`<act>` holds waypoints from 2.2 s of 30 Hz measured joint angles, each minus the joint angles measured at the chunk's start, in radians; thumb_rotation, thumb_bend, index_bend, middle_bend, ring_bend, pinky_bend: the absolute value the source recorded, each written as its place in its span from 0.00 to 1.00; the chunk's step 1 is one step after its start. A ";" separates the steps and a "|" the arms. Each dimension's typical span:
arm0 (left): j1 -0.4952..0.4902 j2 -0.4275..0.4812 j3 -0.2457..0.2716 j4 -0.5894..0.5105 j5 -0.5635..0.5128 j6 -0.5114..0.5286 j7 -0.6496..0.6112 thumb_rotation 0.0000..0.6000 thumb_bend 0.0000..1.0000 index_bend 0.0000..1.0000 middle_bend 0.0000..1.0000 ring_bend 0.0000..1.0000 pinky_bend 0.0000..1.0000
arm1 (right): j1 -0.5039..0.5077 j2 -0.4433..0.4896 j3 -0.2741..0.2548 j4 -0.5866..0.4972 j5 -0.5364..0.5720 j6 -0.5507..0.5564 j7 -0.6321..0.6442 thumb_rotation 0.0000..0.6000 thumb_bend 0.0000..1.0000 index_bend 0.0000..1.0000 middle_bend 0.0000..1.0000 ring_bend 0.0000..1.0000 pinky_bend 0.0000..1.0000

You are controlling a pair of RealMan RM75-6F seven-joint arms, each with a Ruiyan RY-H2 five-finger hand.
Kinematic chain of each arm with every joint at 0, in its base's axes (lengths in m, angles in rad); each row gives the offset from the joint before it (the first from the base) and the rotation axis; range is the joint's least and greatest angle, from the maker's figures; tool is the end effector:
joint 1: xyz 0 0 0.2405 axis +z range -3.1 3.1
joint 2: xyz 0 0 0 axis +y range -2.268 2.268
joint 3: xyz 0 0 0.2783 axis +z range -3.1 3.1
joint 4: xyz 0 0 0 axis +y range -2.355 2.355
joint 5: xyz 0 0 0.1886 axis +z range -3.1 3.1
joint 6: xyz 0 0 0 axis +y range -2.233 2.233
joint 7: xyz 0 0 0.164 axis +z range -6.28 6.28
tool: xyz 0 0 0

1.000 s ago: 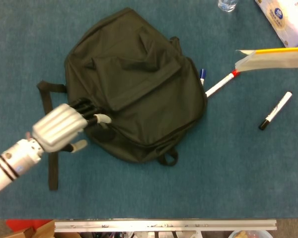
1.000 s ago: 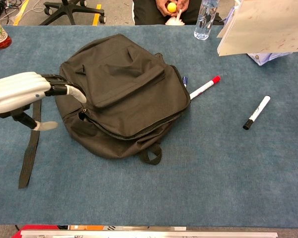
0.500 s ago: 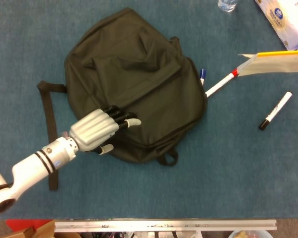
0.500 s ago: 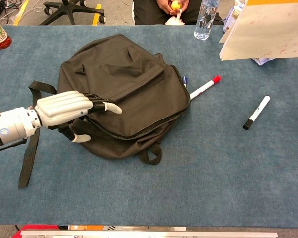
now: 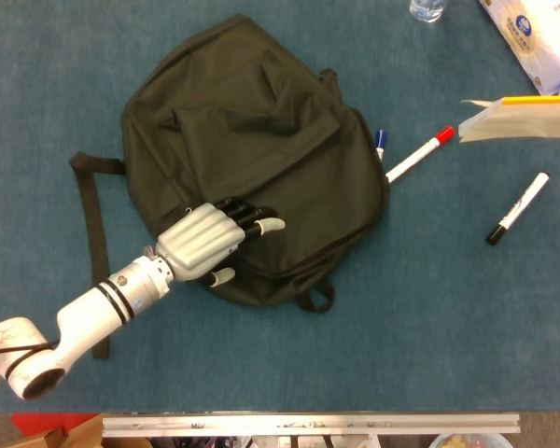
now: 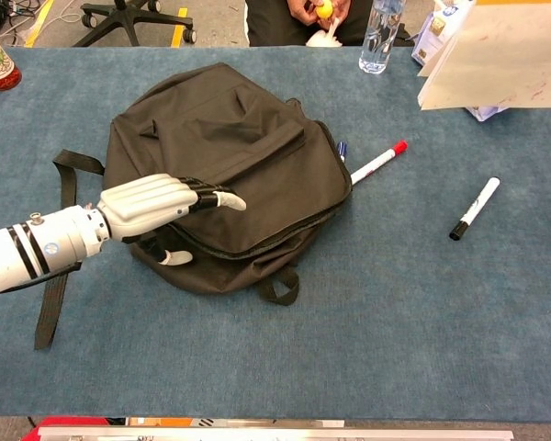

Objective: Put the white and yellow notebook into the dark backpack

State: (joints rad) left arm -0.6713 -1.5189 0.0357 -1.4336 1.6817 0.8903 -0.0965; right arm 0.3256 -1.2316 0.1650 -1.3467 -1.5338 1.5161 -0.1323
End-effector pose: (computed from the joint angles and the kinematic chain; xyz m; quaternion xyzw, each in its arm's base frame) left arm -0.1776 0.2895 -0.0386 -0.8400 -0.3536 -0.3513 0.2144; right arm -0.2825 -0.2989 0.1971 0.6343 -0.1826 0.4243 0.6199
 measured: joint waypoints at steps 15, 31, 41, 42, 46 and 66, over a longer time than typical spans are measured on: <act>-0.014 -0.157 -0.052 0.113 -0.073 0.047 0.025 1.00 0.25 0.33 0.29 0.36 0.30 | -0.017 0.011 0.005 0.004 -0.004 0.022 0.037 1.00 0.29 0.81 0.74 0.58 0.68; -0.010 -0.233 -0.082 0.178 -0.120 0.119 0.028 1.00 0.36 0.75 0.53 0.51 0.40 | -0.028 0.022 0.011 0.001 -0.004 0.033 0.069 1.00 0.29 0.82 0.74 0.59 0.68; 0.018 -0.188 -0.111 0.086 -0.194 0.133 -0.052 1.00 0.37 0.80 0.57 0.51 0.41 | -0.031 0.037 0.008 -0.009 -0.011 0.029 0.103 1.00 0.29 0.82 0.74 0.59 0.68; 0.020 -0.180 -0.116 0.074 -0.204 0.133 -0.069 1.00 0.37 0.80 0.57 0.51 0.41 | -0.031 0.044 0.006 -0.016 -0.014 0.026 0.111 1.00 0.29 0.82 0.74 0.59 0.68; 0.027 -0.133 -0.152 0.008 -0.266 0.121 -0.141 1.00 0.37 0.80 0.59 0.53 0.43 | -0.030 0.080 -0.008 -0.052 -0.027 0.003 0.153 1.00 0.31 0.83 0.75 0.60 0.69; 0.000 0.113 -0.314 -0.171 -0.432 0.006 -0.322 1.00 0.37 0.80 0.60 0.54 0.43 | 0.017 0.300 -0.114 -0.316 -0.122 -0.205 0.460 1.00 0.34 0.86 0.78 0.63 0.73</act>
State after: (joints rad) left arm -0.6714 -1.4057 -0.2787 -1.6049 1.2499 0.8966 -0.4181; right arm 0.3425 -0.9314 0.0507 -1.6631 -1.6560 1.3114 0.3279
